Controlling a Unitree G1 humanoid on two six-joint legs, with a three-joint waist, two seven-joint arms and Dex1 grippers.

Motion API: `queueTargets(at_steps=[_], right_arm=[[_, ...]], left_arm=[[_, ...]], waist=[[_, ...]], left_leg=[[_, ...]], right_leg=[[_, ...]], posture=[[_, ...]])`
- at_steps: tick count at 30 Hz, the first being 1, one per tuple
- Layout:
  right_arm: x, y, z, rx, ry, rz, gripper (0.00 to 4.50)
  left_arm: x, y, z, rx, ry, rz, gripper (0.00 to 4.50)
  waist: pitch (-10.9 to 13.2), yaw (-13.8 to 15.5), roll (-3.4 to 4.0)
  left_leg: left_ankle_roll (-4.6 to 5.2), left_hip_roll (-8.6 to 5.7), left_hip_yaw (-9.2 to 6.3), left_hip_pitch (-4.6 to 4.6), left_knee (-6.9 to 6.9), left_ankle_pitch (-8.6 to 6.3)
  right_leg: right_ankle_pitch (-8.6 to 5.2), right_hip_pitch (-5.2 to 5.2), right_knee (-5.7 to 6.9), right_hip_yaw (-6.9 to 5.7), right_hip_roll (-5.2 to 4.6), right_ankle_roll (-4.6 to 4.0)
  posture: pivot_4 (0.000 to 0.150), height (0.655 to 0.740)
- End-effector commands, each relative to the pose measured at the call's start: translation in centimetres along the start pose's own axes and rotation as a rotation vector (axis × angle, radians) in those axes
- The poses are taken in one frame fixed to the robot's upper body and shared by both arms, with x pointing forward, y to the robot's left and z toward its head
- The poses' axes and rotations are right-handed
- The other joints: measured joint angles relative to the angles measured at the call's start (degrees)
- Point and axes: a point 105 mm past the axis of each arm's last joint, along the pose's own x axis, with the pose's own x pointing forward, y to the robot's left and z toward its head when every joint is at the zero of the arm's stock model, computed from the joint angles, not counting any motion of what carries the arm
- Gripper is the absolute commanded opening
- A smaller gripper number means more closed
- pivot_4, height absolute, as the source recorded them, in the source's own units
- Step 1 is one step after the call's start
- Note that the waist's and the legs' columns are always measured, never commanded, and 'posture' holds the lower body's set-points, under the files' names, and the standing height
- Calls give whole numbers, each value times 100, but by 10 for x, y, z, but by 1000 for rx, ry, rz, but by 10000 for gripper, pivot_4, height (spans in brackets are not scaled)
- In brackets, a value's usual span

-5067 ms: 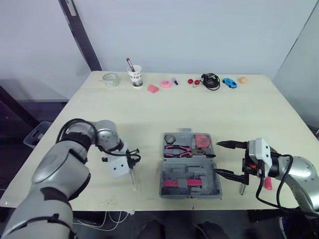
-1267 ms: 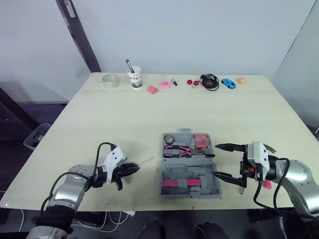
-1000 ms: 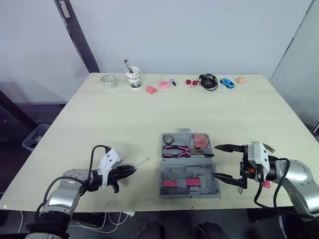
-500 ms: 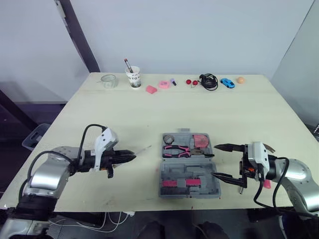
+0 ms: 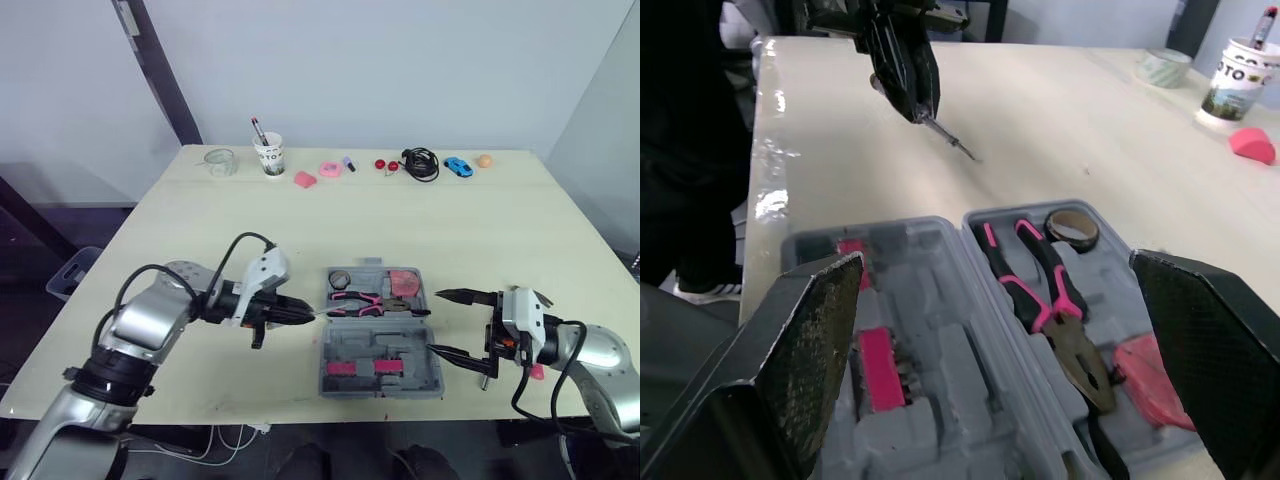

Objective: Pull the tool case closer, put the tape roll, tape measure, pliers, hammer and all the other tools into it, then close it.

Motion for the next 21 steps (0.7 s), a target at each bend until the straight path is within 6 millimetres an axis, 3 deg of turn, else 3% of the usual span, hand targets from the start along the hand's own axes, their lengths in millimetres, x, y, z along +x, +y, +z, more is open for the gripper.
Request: queueTargets(at_steps=[1,4,21], right_arm=[[-6,-4,10,-57,-14,-27,45000],[-7,-5,10,-59,-10,-33,45000],[-9,-5,9,-59,4,-48,45000]], left_arm=[[11,-2,10,82,27,-47,384],[21,-2,17,119,26,-70,384],[71,9,10,274,284,-100,384]], waist=[[0,0,0],[0,-1,0],[1,2,-1]], left_leg=[[0,0,1,0,0,0],[0,0,1,0,0,0],[1,-2,-1,-4,2,0]], right_leg=[[0,0,0,1,0,0],[0,0,0,2,2,0],[0,0,-1,30,21,1]], posture=[[1500,7400],[1500,7400],[1500,7400]])
